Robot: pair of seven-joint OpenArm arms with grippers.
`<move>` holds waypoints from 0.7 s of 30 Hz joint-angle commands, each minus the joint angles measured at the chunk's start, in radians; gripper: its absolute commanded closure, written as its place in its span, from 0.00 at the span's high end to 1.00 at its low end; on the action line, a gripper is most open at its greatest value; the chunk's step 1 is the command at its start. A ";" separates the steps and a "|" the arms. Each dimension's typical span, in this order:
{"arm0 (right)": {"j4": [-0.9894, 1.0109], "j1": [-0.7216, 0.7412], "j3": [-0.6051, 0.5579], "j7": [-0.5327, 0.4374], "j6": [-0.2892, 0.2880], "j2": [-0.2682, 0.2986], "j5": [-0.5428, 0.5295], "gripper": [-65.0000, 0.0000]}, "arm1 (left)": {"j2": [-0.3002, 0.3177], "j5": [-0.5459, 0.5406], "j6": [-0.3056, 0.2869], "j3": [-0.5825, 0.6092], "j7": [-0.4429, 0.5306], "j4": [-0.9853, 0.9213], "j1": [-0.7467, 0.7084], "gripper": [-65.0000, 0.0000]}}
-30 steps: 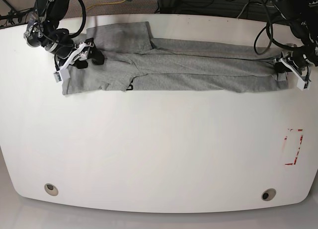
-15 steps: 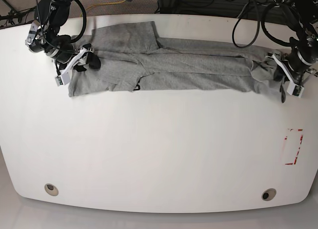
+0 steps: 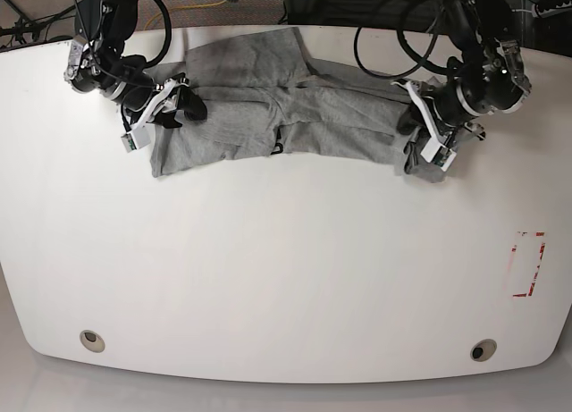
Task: Fold the T-shirt properly
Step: 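Grasp the folded strip's end with the left gripper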
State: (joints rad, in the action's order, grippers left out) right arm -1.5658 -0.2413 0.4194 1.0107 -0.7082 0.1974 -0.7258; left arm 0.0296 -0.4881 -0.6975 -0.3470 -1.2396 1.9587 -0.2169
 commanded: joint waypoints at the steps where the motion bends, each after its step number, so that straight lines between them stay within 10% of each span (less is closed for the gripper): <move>1: 0.005 -0.008 0.000 0.046 0.010 0.009 0.048 0.55 | -0.026 -0.005 -0.001 0.007 0.013 0.014 0.009 0.01; 17: 0.001 0.001 0.000 0.046 0.010 0.010 0.048 0.55 | -0.142 -0.004 -0.001 0.167 0.013 0.009 0.037 0.02; 21: 0.001 0.001 0.000 0.046 0.010 0.010 0.048 0.55 | -0.144 -0.005 0.008 0.223 0.013 0.009 0.038 0.17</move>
State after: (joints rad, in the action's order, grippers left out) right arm -1.5635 -0.2363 0.4191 1.0138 -0.7082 0.1993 -0.7258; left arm -0.1104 -0.4694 -0.6971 -0.1547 -1.2419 1.9530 -0.1883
